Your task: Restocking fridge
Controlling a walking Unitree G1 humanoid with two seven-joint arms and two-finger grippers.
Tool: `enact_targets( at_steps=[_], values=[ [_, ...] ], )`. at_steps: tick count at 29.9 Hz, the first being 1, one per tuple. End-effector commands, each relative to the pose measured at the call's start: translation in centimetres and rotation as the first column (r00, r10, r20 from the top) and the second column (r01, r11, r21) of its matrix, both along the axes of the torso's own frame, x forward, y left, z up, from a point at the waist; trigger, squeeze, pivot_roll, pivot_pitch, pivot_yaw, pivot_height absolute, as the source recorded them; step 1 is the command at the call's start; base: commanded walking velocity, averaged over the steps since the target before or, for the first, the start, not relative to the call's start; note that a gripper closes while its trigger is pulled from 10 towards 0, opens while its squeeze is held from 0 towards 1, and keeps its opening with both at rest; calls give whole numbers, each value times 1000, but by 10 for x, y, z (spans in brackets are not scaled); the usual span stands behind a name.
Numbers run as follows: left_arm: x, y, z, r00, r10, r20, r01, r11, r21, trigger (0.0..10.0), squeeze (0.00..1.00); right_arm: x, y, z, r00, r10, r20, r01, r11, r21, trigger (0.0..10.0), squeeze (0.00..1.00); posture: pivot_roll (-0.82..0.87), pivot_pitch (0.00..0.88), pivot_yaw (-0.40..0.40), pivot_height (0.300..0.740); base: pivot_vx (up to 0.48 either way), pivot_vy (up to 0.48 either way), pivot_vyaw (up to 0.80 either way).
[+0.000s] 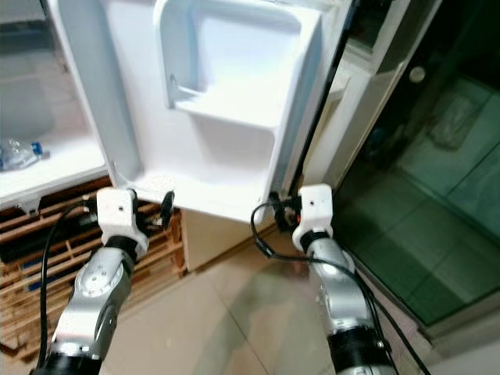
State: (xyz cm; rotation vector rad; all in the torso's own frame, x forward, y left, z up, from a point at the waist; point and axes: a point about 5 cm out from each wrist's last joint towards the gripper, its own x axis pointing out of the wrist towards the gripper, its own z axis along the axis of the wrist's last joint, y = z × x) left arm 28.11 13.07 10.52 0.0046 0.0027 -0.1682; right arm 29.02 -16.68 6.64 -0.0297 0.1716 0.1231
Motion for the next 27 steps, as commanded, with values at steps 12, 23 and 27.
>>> enact_targets(
  at_steps=[12, 23, 27],
  values=[
    [0, -2, 14, 992, -105, 63, 103, 994, 36, 10000, 0, 2, 16, 2, 1000, -4, 13, 3, 1000, 22, 10000, 0, 64, 0, -22, 740, 0, -471, 554],
    [14, 10, 11, 999, -33, 6, 32, 998, 61, 10000, 0, 3, 26, 1, 1000, 20, 14, -20, 999, 38, 10000, 0, 68, 0, 6, 740, 95, -264, 0],
    [11, 34, -18, 982, 85, -170, -68, 993, 99, 10000, 0, 0, 24, -7, 999, 22, -25, -21, 998, 62, 10000, 0, 75, 0, 15, 740, 0, 0, 0]
  ],
)
